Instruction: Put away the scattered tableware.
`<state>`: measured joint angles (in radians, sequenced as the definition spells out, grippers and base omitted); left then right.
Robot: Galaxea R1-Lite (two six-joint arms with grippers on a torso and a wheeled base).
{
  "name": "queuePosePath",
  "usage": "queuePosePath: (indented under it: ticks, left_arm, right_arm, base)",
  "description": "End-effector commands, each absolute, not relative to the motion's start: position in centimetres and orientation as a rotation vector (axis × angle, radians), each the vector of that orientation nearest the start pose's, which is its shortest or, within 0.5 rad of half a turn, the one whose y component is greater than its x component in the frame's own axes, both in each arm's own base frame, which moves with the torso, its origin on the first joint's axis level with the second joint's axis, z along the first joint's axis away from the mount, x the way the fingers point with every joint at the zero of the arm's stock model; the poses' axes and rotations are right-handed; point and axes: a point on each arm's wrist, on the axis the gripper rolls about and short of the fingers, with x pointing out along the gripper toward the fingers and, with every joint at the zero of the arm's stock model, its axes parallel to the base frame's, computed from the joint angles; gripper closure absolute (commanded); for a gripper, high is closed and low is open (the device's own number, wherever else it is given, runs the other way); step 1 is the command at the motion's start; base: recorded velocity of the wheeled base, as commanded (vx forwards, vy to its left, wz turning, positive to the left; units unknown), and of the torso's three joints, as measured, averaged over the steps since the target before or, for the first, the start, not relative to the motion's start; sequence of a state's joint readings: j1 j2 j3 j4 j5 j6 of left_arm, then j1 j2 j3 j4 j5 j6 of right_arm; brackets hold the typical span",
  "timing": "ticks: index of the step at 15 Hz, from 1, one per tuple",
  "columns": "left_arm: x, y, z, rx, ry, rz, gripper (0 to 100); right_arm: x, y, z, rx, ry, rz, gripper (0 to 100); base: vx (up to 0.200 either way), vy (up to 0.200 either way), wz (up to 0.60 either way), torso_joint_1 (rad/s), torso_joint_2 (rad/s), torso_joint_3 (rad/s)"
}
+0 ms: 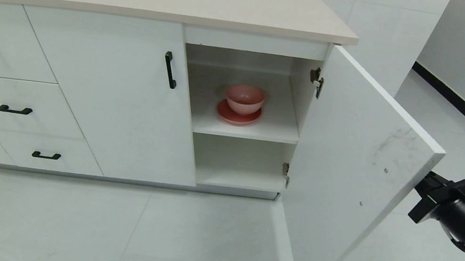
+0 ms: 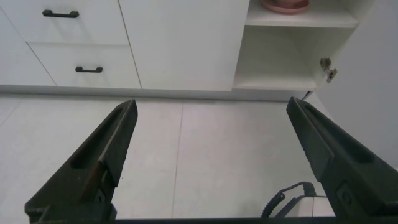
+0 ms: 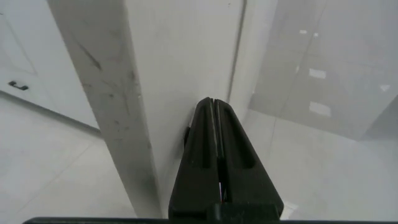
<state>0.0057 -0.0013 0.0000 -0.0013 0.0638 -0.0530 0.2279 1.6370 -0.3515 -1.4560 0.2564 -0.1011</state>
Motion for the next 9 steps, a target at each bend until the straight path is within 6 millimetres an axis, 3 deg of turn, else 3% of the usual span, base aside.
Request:
queuePosePath:
  ticks: [1, 5, 9]
  left_arm:
    - [-2.3, 0.1, 7.6, -0.054, -0.003, 0.071, 0]
    - [-2.3, 0.1, 7.6, -0.052, -0.003, 0.071, 0]
    - [-2.3, 0.1, 7.6, -0.052, -0.003, 0.071, 0]
  right_arm:
    - [23.3, 6.6, 17.1, -0.099, -0.201, 0.499, 100]
    - [23.2, 7.7, 17.6, -0.084, -0.219, 0.543, 100]
    - [23.0, 11.1, 17.8, -0.069, -0.236, 0.669, 100]
  base:
    - [0.0, 0.0, 0.0, 0.0, 0.0, 0.0]
    - [0.0, 0.0, 0.0, 0.0, 0.0, 0.0]
    - [0.0, 0.0, 0.0, 0.0, 0.0, 0.0]
